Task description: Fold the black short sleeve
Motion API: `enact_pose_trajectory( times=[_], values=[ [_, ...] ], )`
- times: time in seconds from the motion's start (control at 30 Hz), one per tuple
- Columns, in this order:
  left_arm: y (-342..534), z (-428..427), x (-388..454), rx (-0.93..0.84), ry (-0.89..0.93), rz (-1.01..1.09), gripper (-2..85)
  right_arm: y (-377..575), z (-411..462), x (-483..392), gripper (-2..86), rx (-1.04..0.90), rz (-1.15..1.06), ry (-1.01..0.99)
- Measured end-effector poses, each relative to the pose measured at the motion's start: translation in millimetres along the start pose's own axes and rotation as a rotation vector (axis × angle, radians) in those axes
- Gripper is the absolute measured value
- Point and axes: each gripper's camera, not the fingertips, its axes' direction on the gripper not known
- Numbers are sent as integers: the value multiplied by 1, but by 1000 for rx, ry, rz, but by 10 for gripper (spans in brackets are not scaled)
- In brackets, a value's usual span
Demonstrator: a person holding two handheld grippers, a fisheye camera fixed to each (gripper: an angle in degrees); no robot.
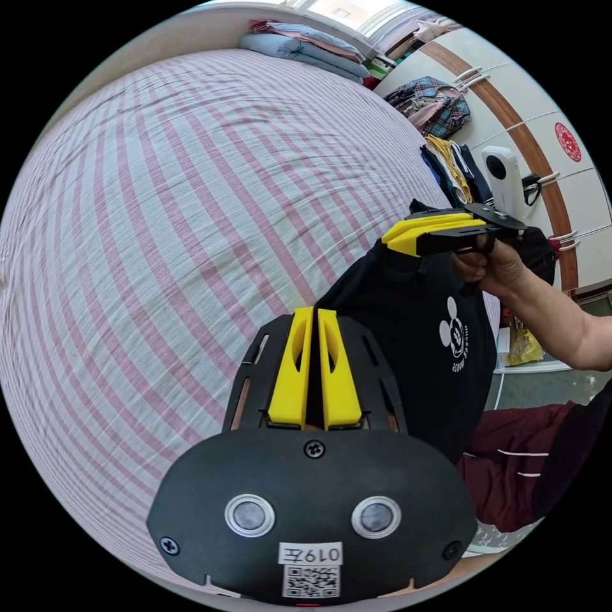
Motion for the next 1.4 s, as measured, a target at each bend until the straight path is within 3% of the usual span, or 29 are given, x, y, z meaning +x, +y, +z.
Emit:
enact_pose_trajectory(
  times=[0.27,0.33,0.5,0.77,1.0,1.4],
  values=[
    [7,-2,-3,12,9,-3,6,0,18,2,59,-39,10,-25],
    [9,-3,-3,14,11,-6,6,0,23,0,11,-19,1,-20],
    [12,-3,-5,9,20,-42,5,5,32,-4,-6,-21,8,86],
    [24,-1,-12,19,100,-179,6,12,58,-37,-9,-88,-155,254],
    [28,-5,11,-4,2,-90,6,17,68,-69,1,-190,-283,339],
    [49,-11,35,-7,-40,-67,6,42,57,-98,51,-213,-276,340]
  ],
)
